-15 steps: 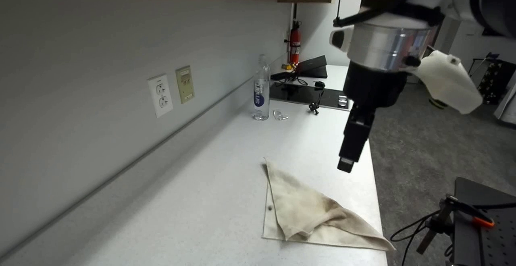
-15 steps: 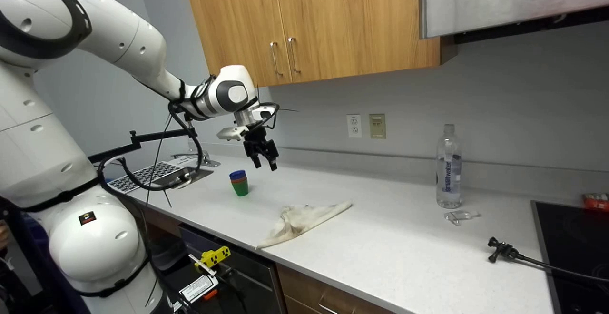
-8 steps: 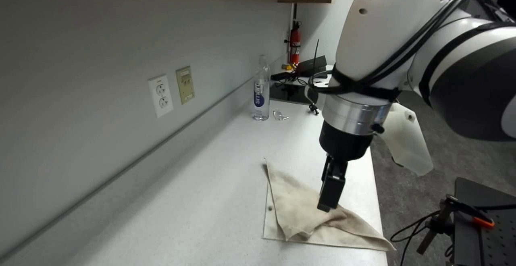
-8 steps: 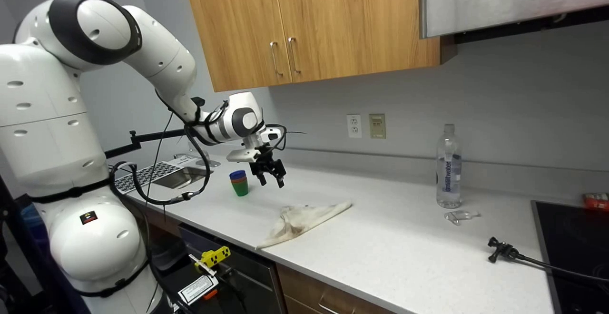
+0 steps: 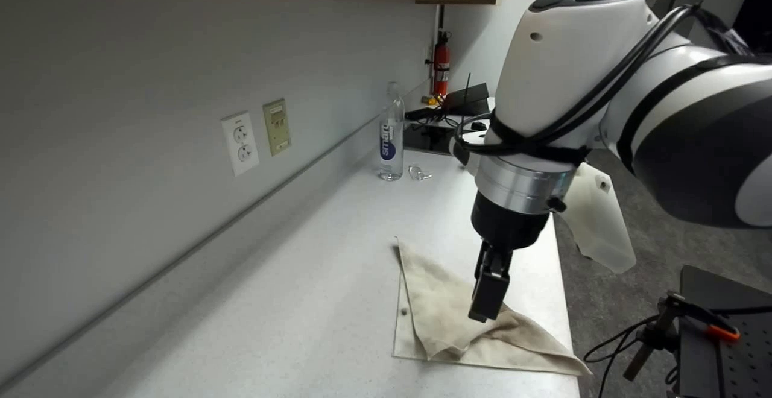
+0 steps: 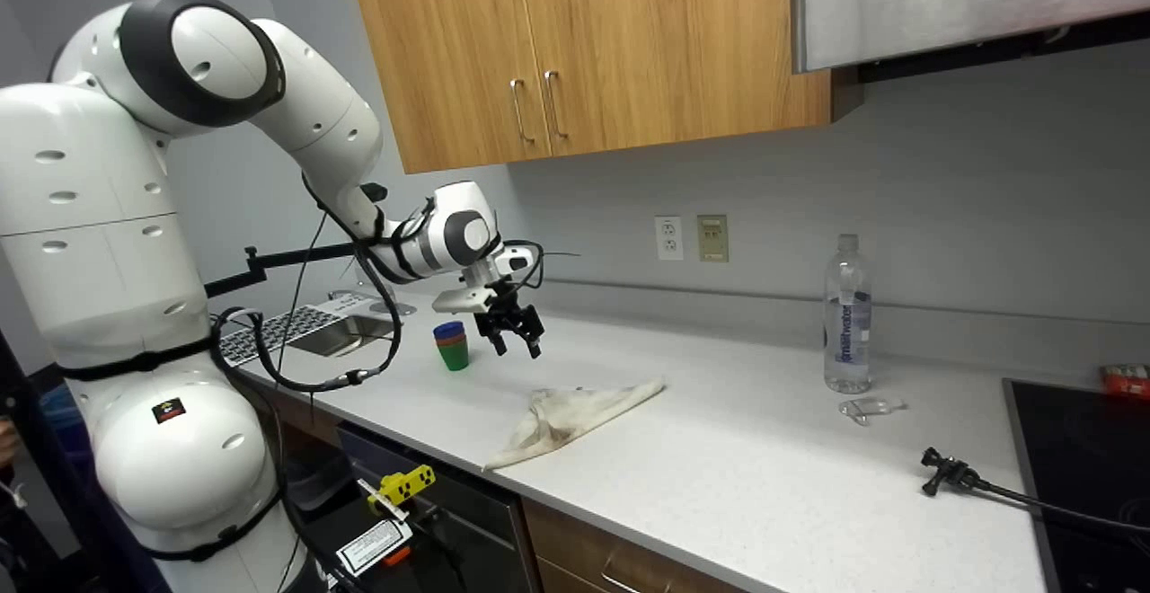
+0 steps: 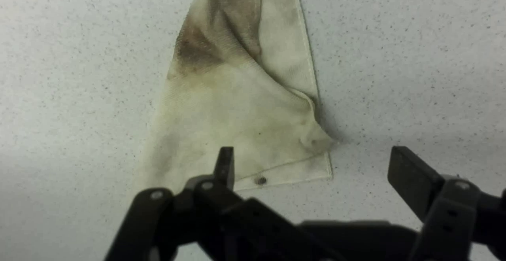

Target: Unfold the cloth on the countertop

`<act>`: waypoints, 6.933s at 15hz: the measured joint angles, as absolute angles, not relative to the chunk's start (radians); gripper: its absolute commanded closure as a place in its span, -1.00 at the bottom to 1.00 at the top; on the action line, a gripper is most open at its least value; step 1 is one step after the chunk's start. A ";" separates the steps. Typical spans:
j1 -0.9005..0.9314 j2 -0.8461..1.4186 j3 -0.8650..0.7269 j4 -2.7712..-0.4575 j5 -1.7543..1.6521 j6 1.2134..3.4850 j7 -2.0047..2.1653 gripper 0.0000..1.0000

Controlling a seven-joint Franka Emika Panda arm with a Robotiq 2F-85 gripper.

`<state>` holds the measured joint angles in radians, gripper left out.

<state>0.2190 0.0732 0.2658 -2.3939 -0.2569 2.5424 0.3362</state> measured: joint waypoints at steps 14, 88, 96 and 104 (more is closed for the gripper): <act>0.281 0.296 0.228 -2.329 -0.576 2.703 0.374 -1.00; 0.230 0.233 0.043 -2.442 -1.174 2.155 0.812 -0.47; 0.200 0.168 0.108 -2.444 -1.000 2.352 0.754 -1.00; 0.155 0.150 0.121 -2.489 -0.565 2.756 0.462 -0.44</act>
